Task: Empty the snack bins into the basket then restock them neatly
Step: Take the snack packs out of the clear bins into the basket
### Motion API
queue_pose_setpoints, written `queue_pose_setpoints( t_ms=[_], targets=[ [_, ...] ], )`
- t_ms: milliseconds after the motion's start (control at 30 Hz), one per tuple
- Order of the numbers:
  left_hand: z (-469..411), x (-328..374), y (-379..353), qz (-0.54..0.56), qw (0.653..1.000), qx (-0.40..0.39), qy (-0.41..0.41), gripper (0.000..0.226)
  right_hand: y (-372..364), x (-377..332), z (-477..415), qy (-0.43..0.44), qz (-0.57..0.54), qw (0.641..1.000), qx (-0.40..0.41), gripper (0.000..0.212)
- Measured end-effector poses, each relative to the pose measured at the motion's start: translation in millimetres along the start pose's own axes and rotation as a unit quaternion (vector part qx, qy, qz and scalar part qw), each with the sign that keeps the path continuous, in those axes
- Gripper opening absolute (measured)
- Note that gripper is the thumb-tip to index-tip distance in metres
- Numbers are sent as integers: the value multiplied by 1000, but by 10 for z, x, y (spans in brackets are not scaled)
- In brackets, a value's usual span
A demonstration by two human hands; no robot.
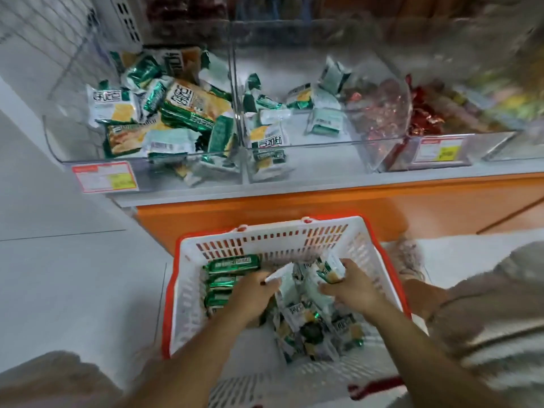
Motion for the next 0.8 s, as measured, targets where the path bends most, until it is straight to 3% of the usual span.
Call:
queue_pose_setpoints(
  t_ms=[67, 167, 267, 333, 400, 567, 800],
  targets=[
    [-150, -239, -309, 34, 999, -13, 40, 22, -115, 293, -180, -43, -18, 999, -8, 71],
    [-282, -362, -562, 17, 999, -29, 41, 41, -177, 568, -348, -48, 12, 998, 31, 66],
    [-286, -363, -563, -12, 998, -50, 37, 52, -151, 590, -375, -48, 15, 997, 55, 80],
    [-230, -235, -410, -41, 998, -46, 13, 52, -54, 473, -353, -50, 63, 995, 65, 79],
    [-144, 46, -197, -65, 997, -29, -42, 43, 130, 278, -304, -33, 123, 988, 93, 65],
    [423, 1103, 596, -61, 976, 66, -199, 25, 593, -649, 199, 160, 31, 962, 220, 17],
    [1276, 1935, 1992, -46, 888, 275, -365, 22, 914, -2151, 1113, 393, -76, 892, 210, 17]
  ],
)
Point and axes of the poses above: each hand's wrist, its own z-axis away from the middle knuckle, its own y-axis out of the back of the hand, x = y × z, the point moved 8 cm from there along -z, towards the middle knuckle, and after that the axes turned 11 degrees about z, right-handed, at the moved point
